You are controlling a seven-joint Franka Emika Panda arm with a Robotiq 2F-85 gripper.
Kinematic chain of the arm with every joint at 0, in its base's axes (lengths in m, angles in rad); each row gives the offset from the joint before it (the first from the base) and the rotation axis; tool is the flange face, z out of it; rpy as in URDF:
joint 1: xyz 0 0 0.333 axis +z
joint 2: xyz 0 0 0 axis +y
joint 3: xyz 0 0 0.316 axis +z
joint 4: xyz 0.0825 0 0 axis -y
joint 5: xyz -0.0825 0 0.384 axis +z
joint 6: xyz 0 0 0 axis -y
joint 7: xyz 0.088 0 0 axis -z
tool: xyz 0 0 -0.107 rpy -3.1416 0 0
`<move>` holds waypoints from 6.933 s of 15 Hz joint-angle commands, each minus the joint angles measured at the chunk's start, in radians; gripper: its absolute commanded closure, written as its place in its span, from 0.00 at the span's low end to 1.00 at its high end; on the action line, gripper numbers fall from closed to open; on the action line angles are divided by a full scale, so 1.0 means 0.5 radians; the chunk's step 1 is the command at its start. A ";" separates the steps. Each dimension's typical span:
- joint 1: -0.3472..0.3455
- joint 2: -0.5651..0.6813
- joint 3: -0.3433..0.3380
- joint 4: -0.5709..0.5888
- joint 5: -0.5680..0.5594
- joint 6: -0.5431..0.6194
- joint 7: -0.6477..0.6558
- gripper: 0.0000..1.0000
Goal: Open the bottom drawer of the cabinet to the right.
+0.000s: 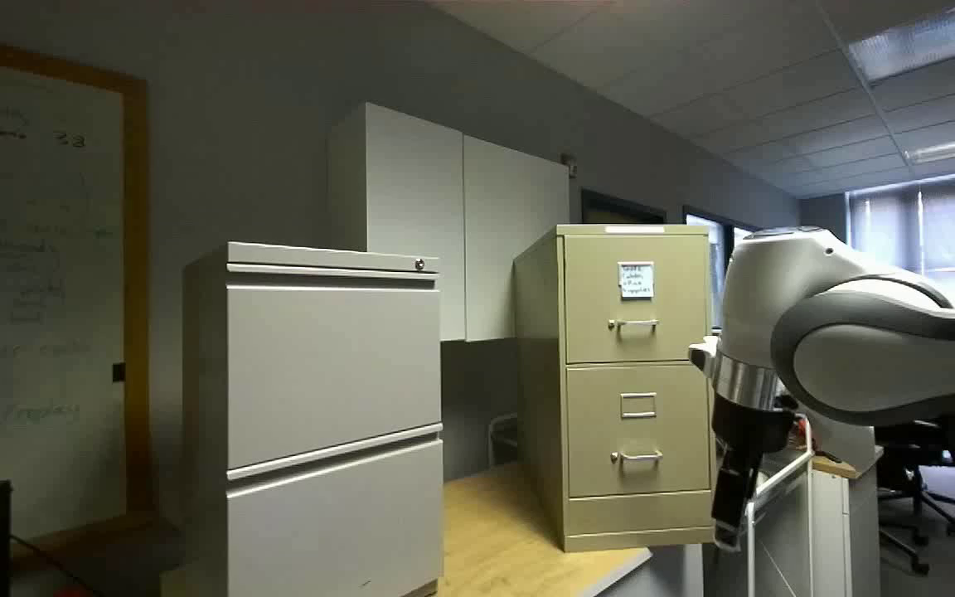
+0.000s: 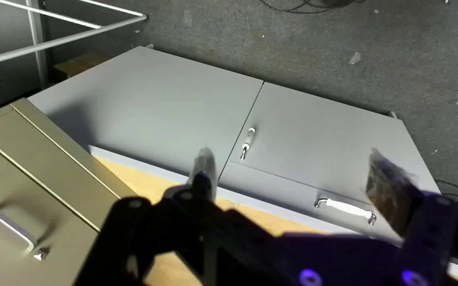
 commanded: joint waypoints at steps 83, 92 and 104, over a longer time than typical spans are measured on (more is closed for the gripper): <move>-0.429 2.417 -0.801 1.221 4.827 1.424 -1.856 0.00; -0.470 2.595 -0.812 1.377 4.818 1.378 -1.783 0.00; -0.478 2.788 -0.789 1.594 4.645 1.392 -1.650 0.57</move>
